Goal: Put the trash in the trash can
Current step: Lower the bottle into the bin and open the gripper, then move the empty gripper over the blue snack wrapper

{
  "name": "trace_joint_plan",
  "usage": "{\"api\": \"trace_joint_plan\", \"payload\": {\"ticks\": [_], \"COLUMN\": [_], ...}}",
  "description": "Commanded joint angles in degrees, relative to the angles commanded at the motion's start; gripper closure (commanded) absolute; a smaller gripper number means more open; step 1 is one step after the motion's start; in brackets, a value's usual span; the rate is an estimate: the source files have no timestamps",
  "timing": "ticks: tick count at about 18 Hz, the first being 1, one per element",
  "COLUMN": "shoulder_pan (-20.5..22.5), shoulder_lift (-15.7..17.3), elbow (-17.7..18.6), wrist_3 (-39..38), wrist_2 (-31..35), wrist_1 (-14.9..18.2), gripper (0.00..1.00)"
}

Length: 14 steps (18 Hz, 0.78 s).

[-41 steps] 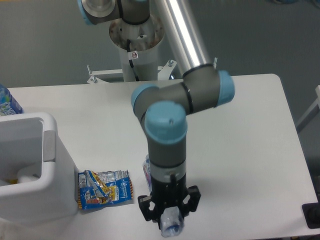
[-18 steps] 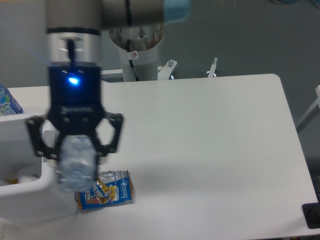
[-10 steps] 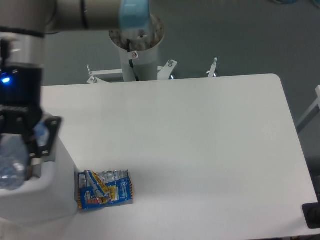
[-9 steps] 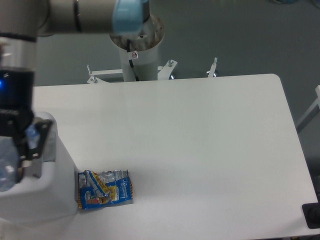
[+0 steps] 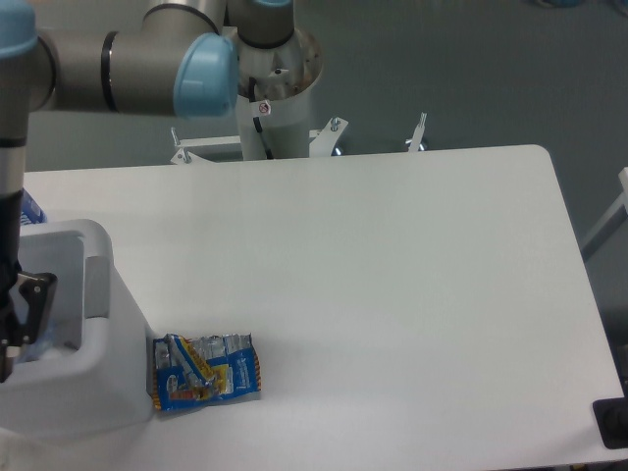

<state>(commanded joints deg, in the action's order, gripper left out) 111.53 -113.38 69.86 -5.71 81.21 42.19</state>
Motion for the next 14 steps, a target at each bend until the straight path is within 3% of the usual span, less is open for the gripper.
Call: {"api": "trace_joint_plan", "payload": {"ticks": [2,8,11,14], "shoulder_pan": [0.6,11.5,15.4,17.7], "shoulder_lift": [1.3,8.9,9.5,8.9], "elbow": [3.1,14.8,19.7,22.1], "wrist_3": [0.0,-2.4,-3.6,-3.2], "wrist_2": [0.1,0.4,1.3,4.0], "wrist_1": [0.0,0.4,0.4,0.4], "gripper": [0.0,0.0,0.0,0.0]}}
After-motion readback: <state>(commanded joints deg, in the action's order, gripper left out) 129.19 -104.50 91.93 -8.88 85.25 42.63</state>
